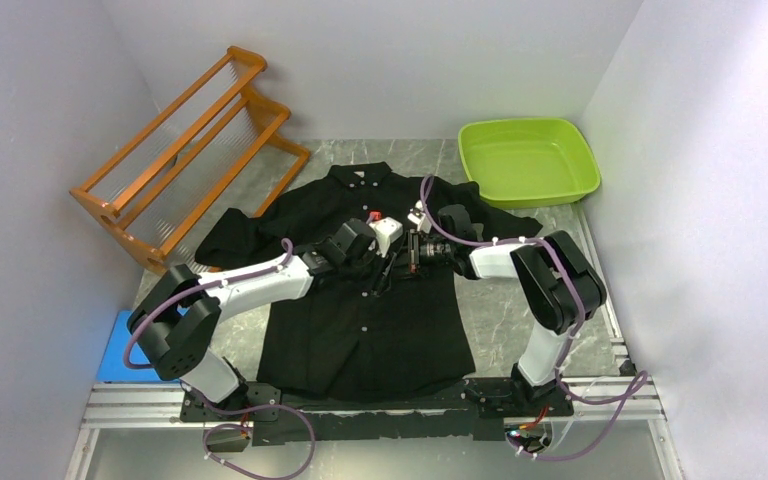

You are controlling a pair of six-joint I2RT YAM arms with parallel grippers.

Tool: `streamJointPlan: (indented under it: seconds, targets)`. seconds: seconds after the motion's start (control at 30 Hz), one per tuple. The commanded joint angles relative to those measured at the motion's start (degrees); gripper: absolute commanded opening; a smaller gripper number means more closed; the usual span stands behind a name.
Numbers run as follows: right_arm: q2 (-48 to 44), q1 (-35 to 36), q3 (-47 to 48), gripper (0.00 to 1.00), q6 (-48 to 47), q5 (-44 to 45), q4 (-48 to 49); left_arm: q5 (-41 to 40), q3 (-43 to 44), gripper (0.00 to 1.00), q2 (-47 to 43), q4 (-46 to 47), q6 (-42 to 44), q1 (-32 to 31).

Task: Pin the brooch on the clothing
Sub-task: Adjust the brooch.

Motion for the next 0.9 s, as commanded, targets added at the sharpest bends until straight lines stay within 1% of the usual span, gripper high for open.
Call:
streamJointPlan:
  seconds: [0.0, 0.07, 0.1, 0.13, 0.23, 0.3, 0.37, 0.43, 0.47, 0.53, 0.63, 0.67, 0.7, 0.77, 0.8, 0.87]
  targets:
    - [-3.55, 0.08, 1.95, 0.0, -6.35, 1.04, -4.22, -3.22, 1.56, 0.56, -0.8, 0.77, -0.7, -0.18]
    - [-4.97, 0.15, 2.18, 0.0, -9.9, 2.62, -6.72, -4.59, 0.43, 0.87, -1.83, 0.61, -2.24, -0.21]
    - [-5.81, 0.15, 2.26, 0.0, -11.75, 3.57, -8.07, -4.66, -0.36, 0.94, -2.65, 0.53, -3.31, -0.2]
    - [-6.76, 0.12, 2.33, 0.0, -13.69, 4.51, -9.54, -6.64, -1.16, 0.95, -3.68, 0.31, -4.38, -0.16]
    - [-10.71, 0.16, 2.54, 0.0, -20.23, 9.02, -14.81, -8.76, -3.97, 0.96, -7.36, 0.25, -8.61, 0.29]
    - [-14.06, 0.46, 2.46, 0.0, -24.51, 13.15, -17.48, -6.09, -6.81, 0.96, -10.34, 1.72, -11.9, 1.89]
    - [-17.62, 1.22, 2.47, 0.0, -28.4, 17.9, -19.53, -2.96, -9.75, 0.96, -12.99, 3.32, -17.49, 4.36]
    - [-21.02, 2.78, 2.79, 0.0, -31.03, 24.46, -21.03, 2.02, -12.32, 0.96, -15.0, 5.28, -21.84, 7.02]
    - [-22.82, 3.79, 2.61, 0.0, -32.08, 28.68, -21.05, 3.05, -13.3, 0.96, -15.95, 5.64, -24.34, 7.96]
    - [-27.03, 6.18, 0.65, 0.0, -34.38, 34.23, -18.24, 5.36, -14.58, 0.96, -17.31, 5.47, -29.12, 10.12]
    - [-35.12, 11.12, -4.84, 0.0, -40.82, 40.89, -9.49, 9.24, -15.02, 0.96, -18.48, 3.63, -35.38, 13.29]
    - [-37.05, 12.85, -6.97, 0.0, -44.06, 41.81, -6.21, 10.15, -14.6, 0.96, -18.79, 2.37, -37.02, 14.51]
    - [-38.55, 13.56, -9.07, 0.0, -46.72, 41.64, -2.99, 10.98, -14.21, 0.96, -19.06, 1.02, -38.36, 15.39]
    - [-40.66, 14.14, -12.69, 0.0, -52.35, 37.39, 2.33, 13.37, -13.55, 0.96, -19.85, -0.84, -40.06, 17.17]
    - [-41.44, 14.53, -13.75, 0.0, -55.04, 35.03, 3.79, 14.91, -13.2, 0.96, -20.33, -1.2, -40.85, 18.12]
    - [-42.42, 15.65, -15.42, 0.0, -59.88, 33.3, 6.48, 17.36, -12.6, 0.96, -21.61, -1.69, -42.32, 19.48]
